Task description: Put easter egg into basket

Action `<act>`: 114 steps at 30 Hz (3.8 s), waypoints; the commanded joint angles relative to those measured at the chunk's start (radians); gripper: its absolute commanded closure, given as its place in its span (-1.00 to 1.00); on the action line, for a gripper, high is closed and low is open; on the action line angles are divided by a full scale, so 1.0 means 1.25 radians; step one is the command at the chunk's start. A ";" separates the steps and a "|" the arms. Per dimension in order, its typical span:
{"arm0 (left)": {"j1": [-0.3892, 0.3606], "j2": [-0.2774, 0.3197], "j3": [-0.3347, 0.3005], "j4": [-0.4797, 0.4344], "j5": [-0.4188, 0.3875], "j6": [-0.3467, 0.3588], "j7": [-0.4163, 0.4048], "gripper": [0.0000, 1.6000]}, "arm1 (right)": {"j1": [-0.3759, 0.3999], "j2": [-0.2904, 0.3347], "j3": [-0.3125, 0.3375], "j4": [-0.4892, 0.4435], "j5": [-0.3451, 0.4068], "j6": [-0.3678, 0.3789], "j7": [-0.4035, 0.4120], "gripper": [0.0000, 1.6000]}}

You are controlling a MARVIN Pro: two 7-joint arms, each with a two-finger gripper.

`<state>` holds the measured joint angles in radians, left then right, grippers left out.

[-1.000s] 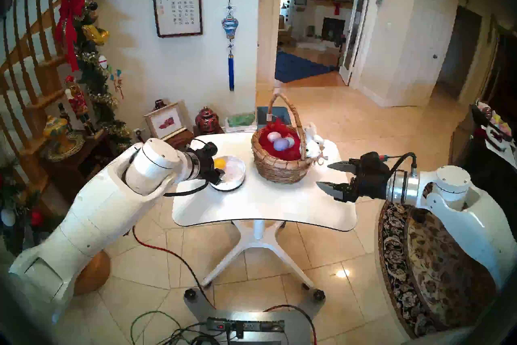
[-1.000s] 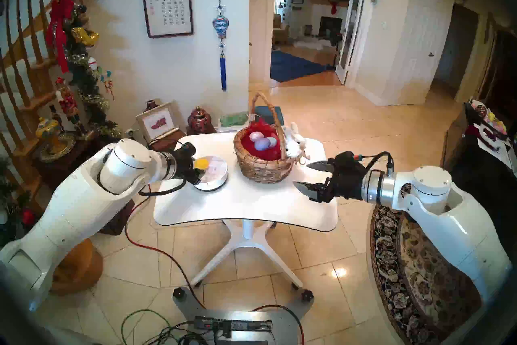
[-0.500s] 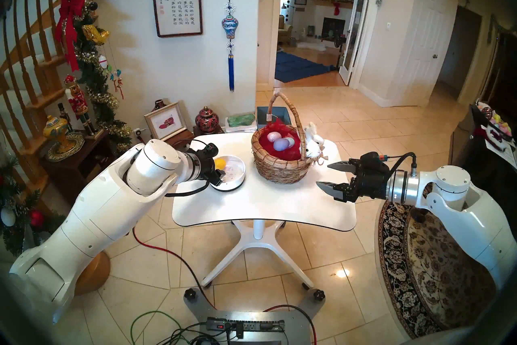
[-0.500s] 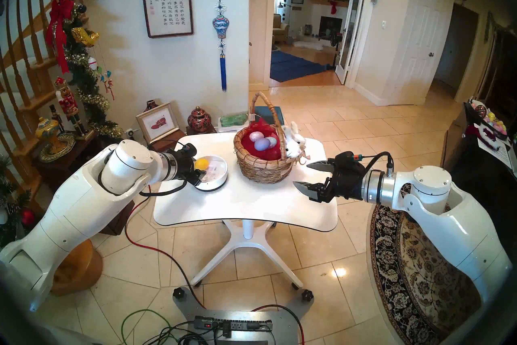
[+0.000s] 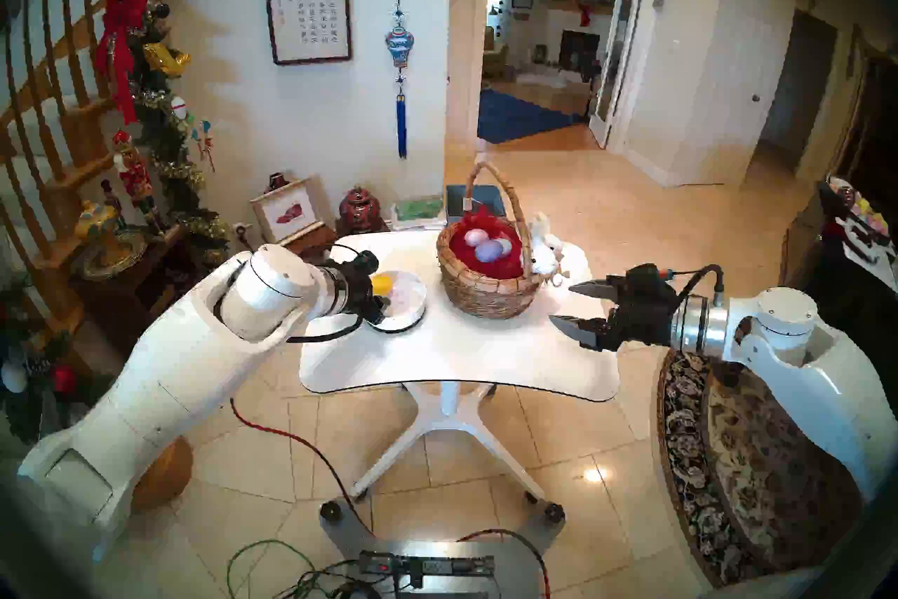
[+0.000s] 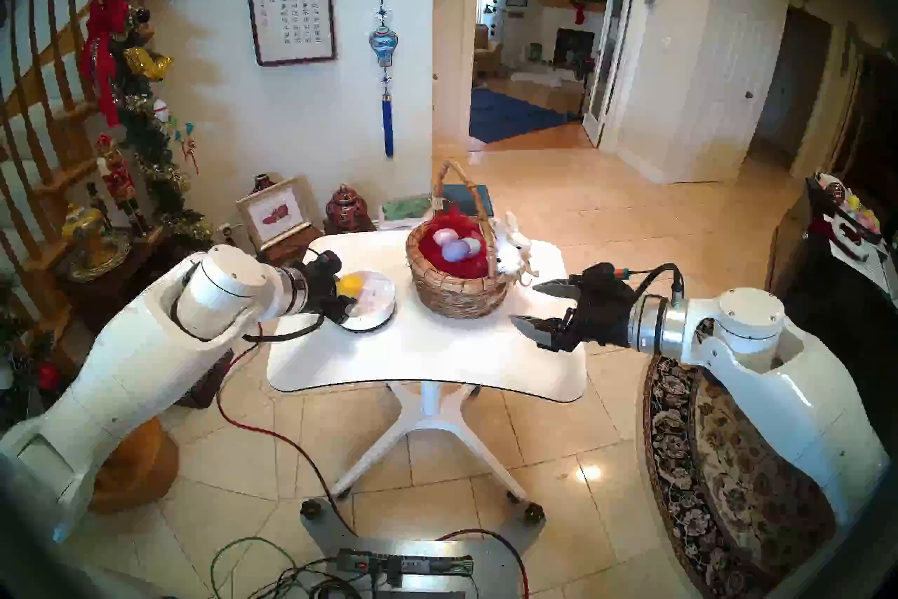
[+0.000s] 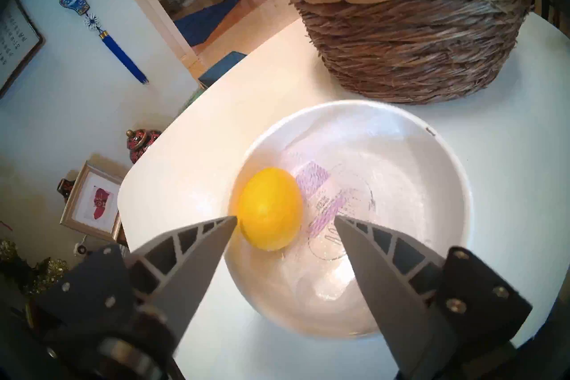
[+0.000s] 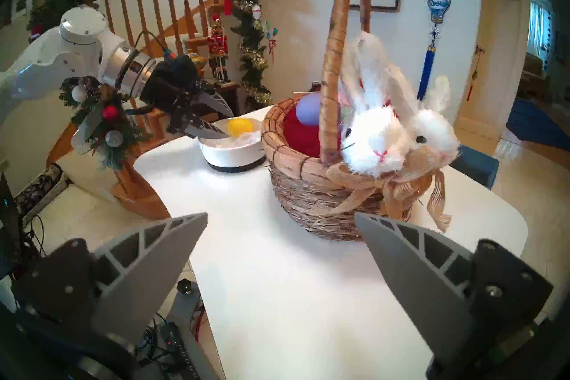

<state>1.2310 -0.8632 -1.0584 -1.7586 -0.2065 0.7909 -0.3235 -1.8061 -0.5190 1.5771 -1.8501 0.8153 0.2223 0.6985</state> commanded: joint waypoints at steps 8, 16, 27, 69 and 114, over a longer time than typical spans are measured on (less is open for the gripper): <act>-0.006 0.000 -0.005 -0.001 0.004 -0.009 -0.003 0.09 | 0.001 0.002 0.007 -0.001 0.001 -0.002 -0.001 -1.00; 0.001 0.000 -0.013 -0.014 0.001 -0.007 -0.002 0.26 | 0.001 0.002 0.007 -0.001 0.001 -0.002 -0.001 -1.00; 0.015 0.011 -0.057 -0.084 -0.033 -0.005 -0.014 0.24 | 0.002 0.002 0.007 -0.001 0.001 -0.002 -0.001 -1.00; -0.032 -0.037 -0.030 0.021 -0.029 -0.003 -0.010 -0.47 | 0.001 0.002 0.007 -0.001 0.001 -0.002 -0.001 -1.00; -0.051 -0.077 -0.035 0.078 0.000 -0.019 -0.035 -0.65 | 0.001 0.002 0.007 -0.001 0.001 -0.002 -0.001 -1.00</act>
<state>1.2002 -0.9413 -1.0919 -1.6694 -0.2038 0.7704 -0.3699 -1.8061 -0.5189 1.5771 -1.8502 0.8156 0.2222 0.6984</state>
